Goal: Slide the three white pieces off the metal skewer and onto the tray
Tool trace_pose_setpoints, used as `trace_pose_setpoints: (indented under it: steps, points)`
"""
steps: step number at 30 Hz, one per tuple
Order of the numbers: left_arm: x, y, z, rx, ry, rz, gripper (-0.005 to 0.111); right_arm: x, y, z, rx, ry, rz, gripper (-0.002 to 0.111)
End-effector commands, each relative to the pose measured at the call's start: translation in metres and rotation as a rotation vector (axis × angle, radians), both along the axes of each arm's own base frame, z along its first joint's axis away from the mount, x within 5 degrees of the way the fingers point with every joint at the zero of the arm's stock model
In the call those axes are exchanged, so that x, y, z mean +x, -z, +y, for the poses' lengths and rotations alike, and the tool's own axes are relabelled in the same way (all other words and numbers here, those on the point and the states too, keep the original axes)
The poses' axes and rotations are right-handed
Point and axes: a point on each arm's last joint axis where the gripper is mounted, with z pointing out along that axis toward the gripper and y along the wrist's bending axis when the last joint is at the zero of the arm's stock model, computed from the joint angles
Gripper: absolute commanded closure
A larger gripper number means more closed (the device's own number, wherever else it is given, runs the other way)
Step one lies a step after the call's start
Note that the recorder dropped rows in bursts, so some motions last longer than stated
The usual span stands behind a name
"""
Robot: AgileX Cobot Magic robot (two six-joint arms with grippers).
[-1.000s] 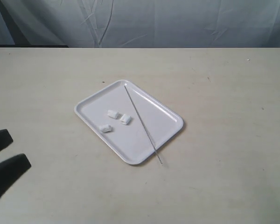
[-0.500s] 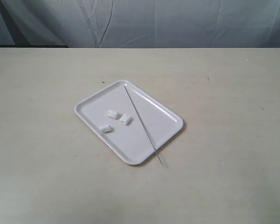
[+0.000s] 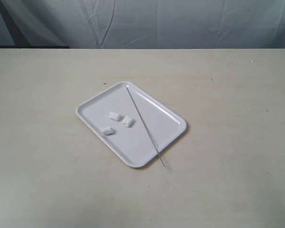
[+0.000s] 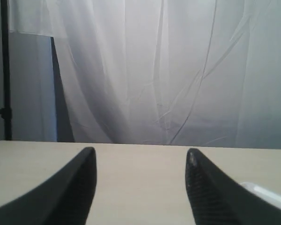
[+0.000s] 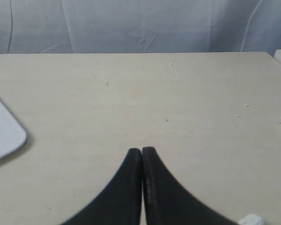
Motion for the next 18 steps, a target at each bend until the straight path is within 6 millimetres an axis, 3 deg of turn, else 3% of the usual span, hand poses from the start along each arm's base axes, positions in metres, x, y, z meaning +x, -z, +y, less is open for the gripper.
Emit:
trace_pose_setpoints:
  steps: [1, 2, 5, 7, 9, 18]
  points:
    - [0.000, 0.000, -0.003, -0.120, 0.041, -0.011, 0.052, 0.000, 0.000, 0.000, -0.004, 0.004, -0.008, 0.107]
    - [0.000, -0.001, -0.001, -0.024, 0.017, -0.018, 0.052, 0.000, 0.000, 0.000, -0.004, 0.004, -0.008, 0.107]
    - [0.000, 0.002, 0.001, 0.028, -0.020, 0.005, 0.052, 0.000, 0.000, 0.000, -0.002, 0.005, -0.008, 0.107]
    - [0.000, 0.012, -0.001, -0.018, 0.008, 0.115, 0.052, 0.000, 0.000, 0.000, -0.002, 0.005, -0.008, 0.107]
    - [-0.001, 0.023, -0.005, 0.053, 0.049, 0.244, 0.052, 0.000, 0.000, 0.000, -0.002, 0.005, -0.008, 0.107]
    - [-0.001, 0.023, 0.000, 0.019, -0.001, 0.238, 0.052, 0.000, 0.000, 0.000, -0.002, 0.005, -0.008, 0.107]
